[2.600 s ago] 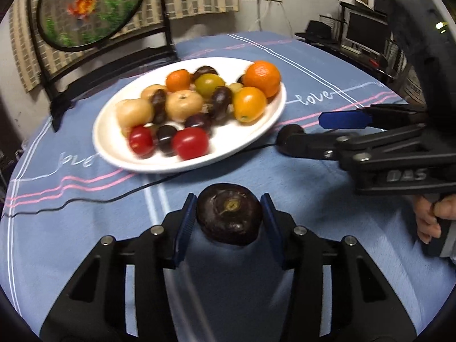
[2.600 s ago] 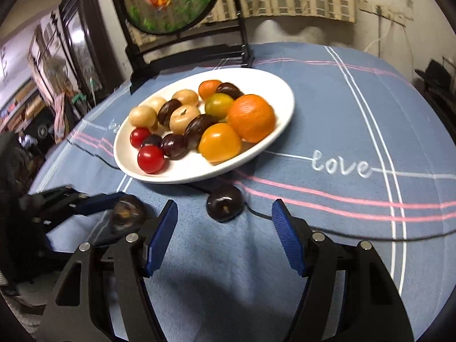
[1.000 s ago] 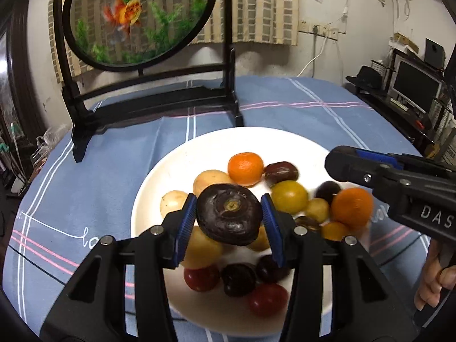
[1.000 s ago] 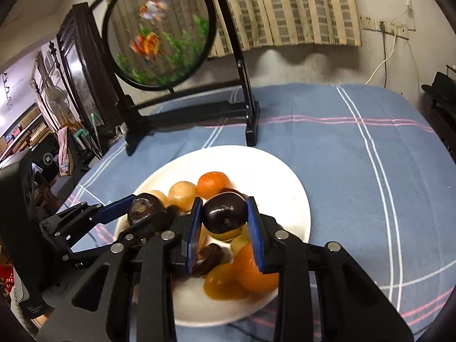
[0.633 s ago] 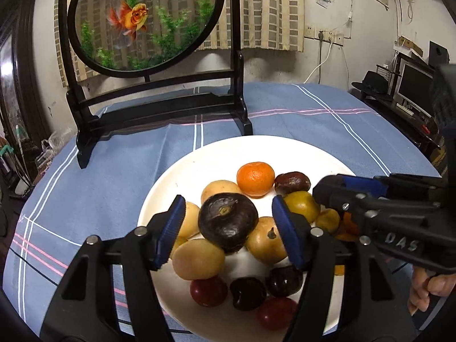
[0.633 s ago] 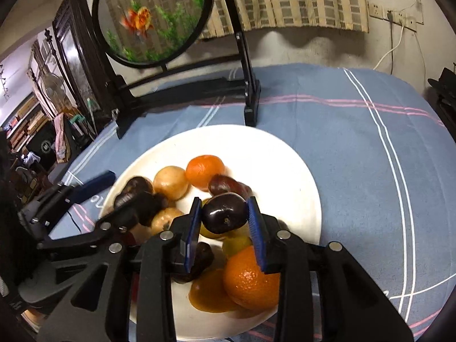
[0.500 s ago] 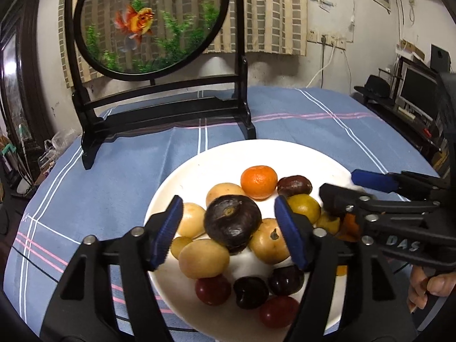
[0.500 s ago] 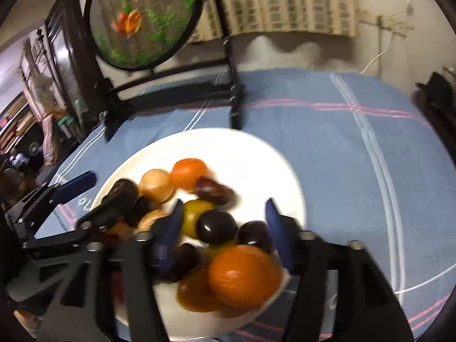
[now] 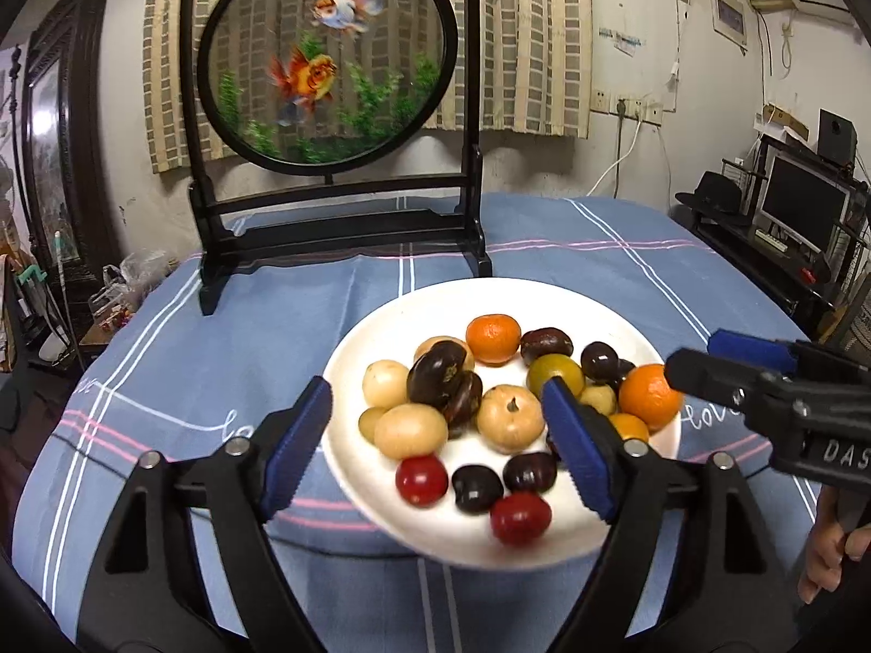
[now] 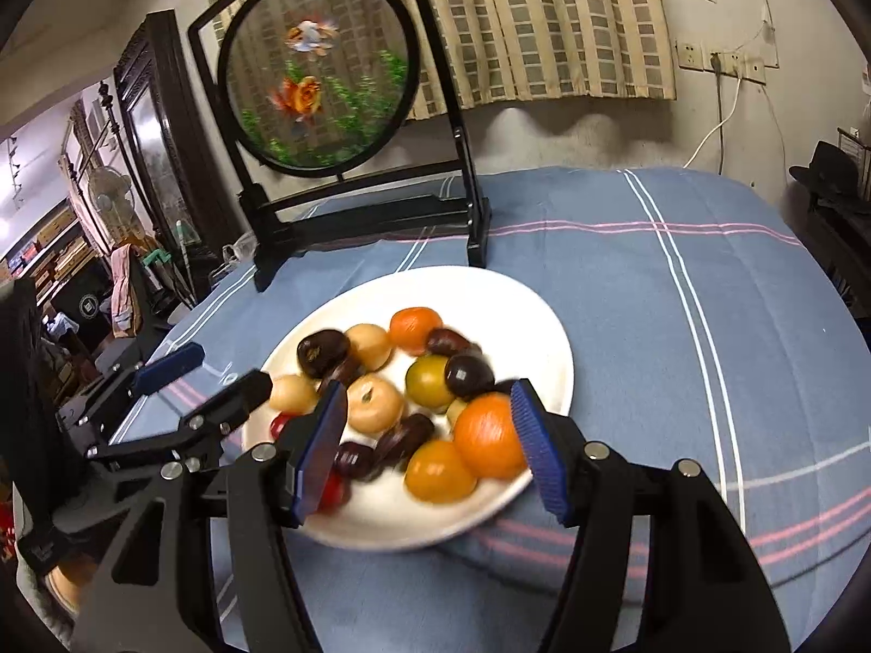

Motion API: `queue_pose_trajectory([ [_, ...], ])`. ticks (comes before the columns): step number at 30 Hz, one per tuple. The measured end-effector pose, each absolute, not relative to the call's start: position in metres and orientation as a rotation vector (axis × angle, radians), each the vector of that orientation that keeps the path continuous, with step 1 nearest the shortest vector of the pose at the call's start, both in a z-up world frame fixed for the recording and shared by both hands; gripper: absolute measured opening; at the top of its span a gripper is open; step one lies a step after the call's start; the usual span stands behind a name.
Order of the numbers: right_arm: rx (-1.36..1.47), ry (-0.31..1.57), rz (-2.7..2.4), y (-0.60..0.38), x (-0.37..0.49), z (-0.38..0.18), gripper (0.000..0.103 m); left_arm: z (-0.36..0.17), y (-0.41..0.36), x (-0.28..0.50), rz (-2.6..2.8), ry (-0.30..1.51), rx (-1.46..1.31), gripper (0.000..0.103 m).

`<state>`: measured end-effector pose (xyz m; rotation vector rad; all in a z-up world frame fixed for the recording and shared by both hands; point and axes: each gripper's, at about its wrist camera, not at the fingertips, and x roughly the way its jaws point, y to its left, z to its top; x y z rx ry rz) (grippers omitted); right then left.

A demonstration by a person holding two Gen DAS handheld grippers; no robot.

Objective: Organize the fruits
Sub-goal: 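Withdraw both open grippers from the full plate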

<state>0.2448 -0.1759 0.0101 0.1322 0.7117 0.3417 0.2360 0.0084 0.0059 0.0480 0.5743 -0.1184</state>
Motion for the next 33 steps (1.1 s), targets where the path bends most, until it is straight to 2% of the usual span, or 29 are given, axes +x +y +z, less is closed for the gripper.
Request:
queue_pose_trajectory([
  [6, 0.149, 0.717, 0.352, -0.183, 0.206, 0.001, 0.066, 0.002, 0.013, 0.2, -0.141, 0.575, 0.028, 0.101],
  [16, 0.142, 0.723, 0.357, -0.19, 0.188, -0.004, 0.066, -0.004, 0.014, 0.186, -0.155, 0.599, 0.018, 0.101],
  [21, 0.139, 0.709, 0.34, -0.19, 0.187, -0.002, 0.079, -0.001, 0.004, 0.175, -0.154, 0.52, 0.073, 0.101],
  [25, 0.137, 0.707, 0.34, -0.19, 0.186, -0.002, 0.079, 0.002, -0.003, 0.17, -0.161, 0.494, 0.102, 0.101],
  [33, 0.138, 0.709, 0.336, -0.191, 0.186, -0.003, 0.079, -0.001, 0.007, 0.18, -0.16, 0.559, 0.04, 0.101],
])
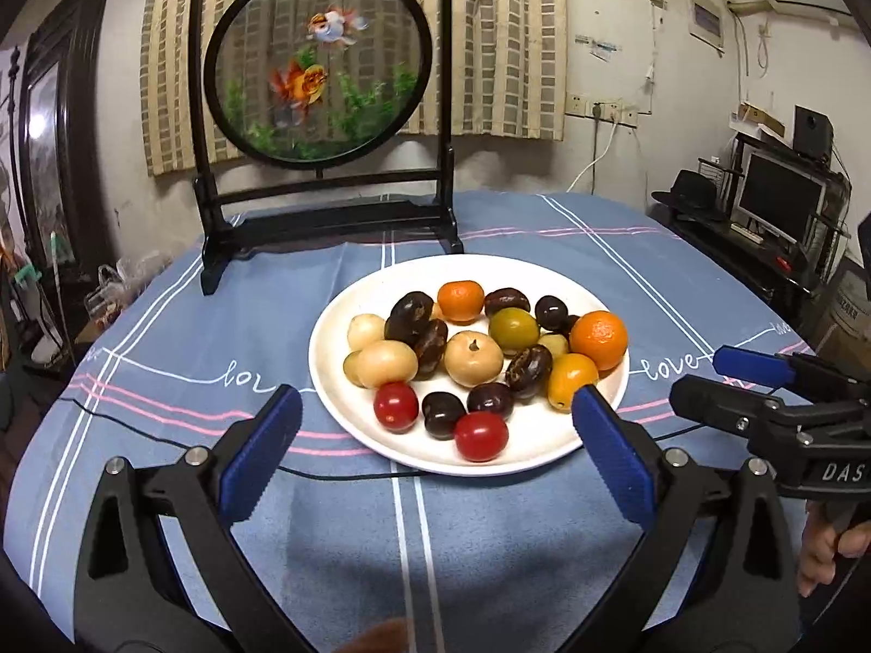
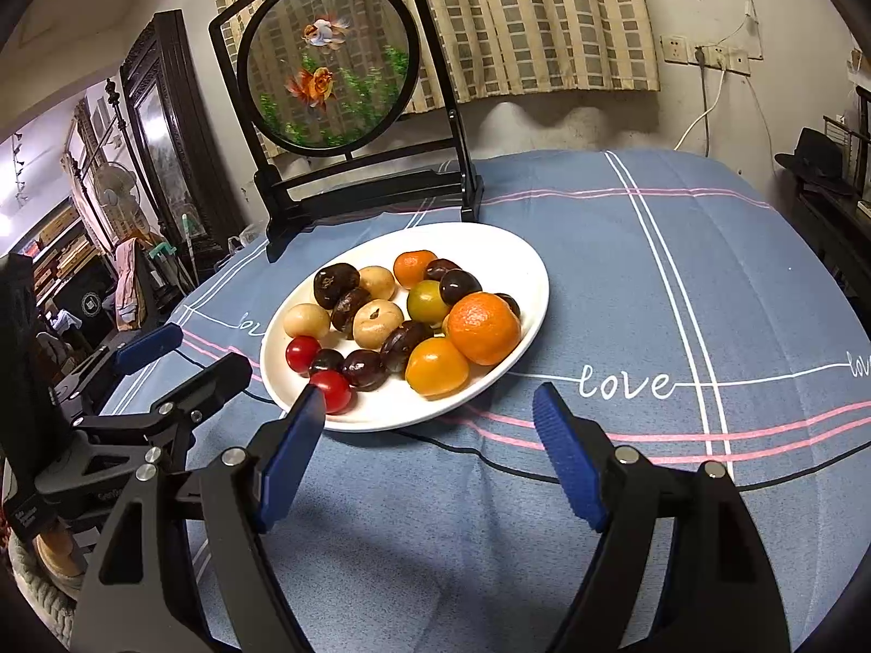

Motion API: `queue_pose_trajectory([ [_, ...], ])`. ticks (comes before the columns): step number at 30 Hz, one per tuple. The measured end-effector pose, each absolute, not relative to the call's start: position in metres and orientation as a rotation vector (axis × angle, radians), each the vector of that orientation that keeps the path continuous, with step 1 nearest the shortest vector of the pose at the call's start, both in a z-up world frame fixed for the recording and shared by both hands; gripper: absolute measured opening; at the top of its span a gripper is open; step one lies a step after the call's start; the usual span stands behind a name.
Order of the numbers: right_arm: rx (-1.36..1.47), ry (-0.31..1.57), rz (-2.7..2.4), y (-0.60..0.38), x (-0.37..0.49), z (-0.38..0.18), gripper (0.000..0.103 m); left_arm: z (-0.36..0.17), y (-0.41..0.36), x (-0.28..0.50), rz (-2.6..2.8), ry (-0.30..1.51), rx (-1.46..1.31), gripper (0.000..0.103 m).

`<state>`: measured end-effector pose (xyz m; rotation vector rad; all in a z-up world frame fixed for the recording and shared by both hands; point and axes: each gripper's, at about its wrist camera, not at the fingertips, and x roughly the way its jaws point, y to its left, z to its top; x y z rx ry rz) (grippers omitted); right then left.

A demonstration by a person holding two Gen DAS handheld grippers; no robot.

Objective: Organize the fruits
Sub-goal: 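Withdraw both open grippers from the full plate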

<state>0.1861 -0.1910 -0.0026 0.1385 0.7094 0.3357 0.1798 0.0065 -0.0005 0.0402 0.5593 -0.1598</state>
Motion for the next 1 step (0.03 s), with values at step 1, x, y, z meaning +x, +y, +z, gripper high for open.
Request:
queue_pose_trajectory([
  [1, 0.138, 0.71, 0.335, -0.1911, 0.1863, -0.0029, 0.079, -0.0008, 0.007, 0.1801, -0.16, 0.563, 0.037, 0.101],
])
